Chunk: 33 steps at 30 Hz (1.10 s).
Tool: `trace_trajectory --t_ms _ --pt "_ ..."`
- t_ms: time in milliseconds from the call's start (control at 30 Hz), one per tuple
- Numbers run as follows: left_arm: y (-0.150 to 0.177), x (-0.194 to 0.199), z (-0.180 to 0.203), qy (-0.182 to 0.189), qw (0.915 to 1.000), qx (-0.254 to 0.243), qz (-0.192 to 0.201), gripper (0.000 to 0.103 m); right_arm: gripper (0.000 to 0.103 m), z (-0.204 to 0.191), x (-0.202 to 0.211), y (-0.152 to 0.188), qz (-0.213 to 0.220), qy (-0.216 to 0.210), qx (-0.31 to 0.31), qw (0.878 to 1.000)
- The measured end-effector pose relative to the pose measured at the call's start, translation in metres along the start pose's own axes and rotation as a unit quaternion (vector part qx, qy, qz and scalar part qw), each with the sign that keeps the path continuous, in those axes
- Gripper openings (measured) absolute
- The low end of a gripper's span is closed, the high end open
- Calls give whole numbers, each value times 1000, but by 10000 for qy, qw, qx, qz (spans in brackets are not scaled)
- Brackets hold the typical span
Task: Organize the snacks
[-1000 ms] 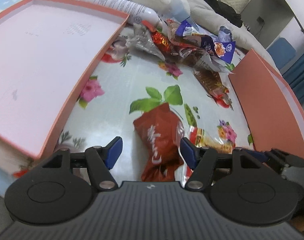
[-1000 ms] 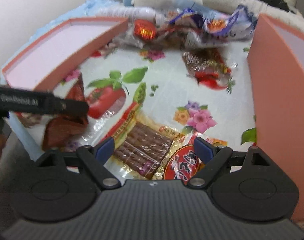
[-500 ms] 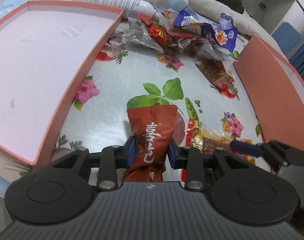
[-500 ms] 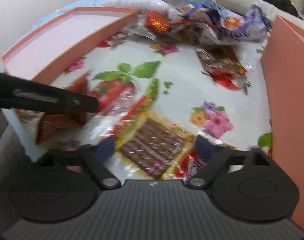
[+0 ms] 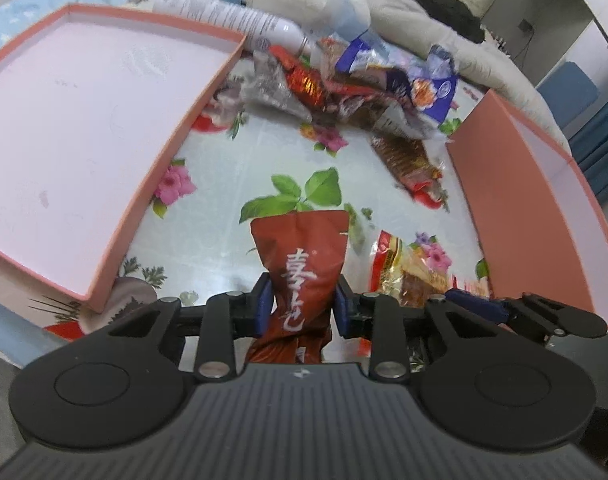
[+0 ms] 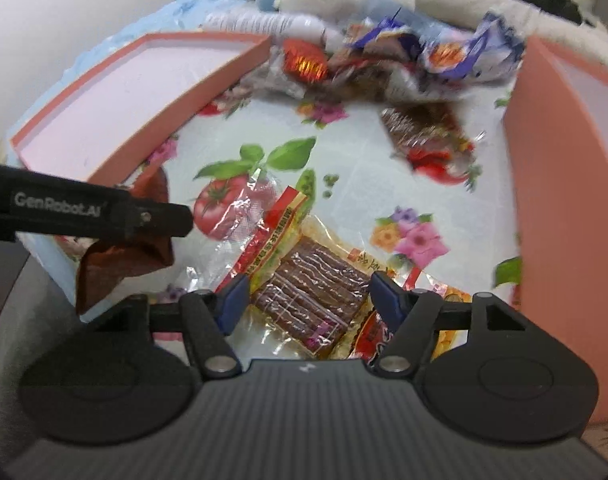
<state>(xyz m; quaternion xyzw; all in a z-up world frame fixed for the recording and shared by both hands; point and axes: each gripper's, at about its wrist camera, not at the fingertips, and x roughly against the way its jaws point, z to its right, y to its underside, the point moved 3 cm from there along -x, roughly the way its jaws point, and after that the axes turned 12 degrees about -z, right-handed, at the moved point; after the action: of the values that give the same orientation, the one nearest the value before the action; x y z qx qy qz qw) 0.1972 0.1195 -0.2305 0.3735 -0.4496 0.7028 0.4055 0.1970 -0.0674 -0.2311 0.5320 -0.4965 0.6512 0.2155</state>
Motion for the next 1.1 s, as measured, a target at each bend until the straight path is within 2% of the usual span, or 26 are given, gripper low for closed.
trace_trajectory --t_ms 33,233,400,467,500,533,567,667,767,933,1033,1100 --pt "0 6 2 -6 10000 -10 30 35 7 2 5 0 -25 60 -116 9999" --pt "3 35 15 23 9995 -156 278 35 8 17 22 7 147 105 -539 9984" --pt "5 33 20 189 9992 -176 290 35 10 25 18 25 308 159 -1090 9934" --pt "2 26 22 328 9988 -194 307 35 16 27 17 32 428 123 -1387 9893" --pt "-1 20 24 394 9986 -209 287 35 32 29 17 35 509 116 -1532 9868" --pt "-4 13 26 454 9983 -251 264 35 50 31 16 39 597 140 -1716 9833" --pt "-7 7 29 493 9981 -297 231 35 55 33 16 43 676 151 -1911 9791" --pt "-18 -12 39 641 9965 -515 180 35 54 42 12 55 767 26 -2568 9634" --pt "-30 -31 52 740 9939 -817 87 35 54 51 10 64 951 133 -3128 9449" --pt "-41 -61 65 627 9892 -1319 -109 34 55 61 4 70 1178 224 -3776 9182" --pt "-39 -78 65 465 9866 -1509 -409 34 55 64 -1 70 1303 250 -4076 9035" --pt "-34 -85 63 453 9843 -1640 -466 34 54 65 -5 70 1359 297 -4233 8953"
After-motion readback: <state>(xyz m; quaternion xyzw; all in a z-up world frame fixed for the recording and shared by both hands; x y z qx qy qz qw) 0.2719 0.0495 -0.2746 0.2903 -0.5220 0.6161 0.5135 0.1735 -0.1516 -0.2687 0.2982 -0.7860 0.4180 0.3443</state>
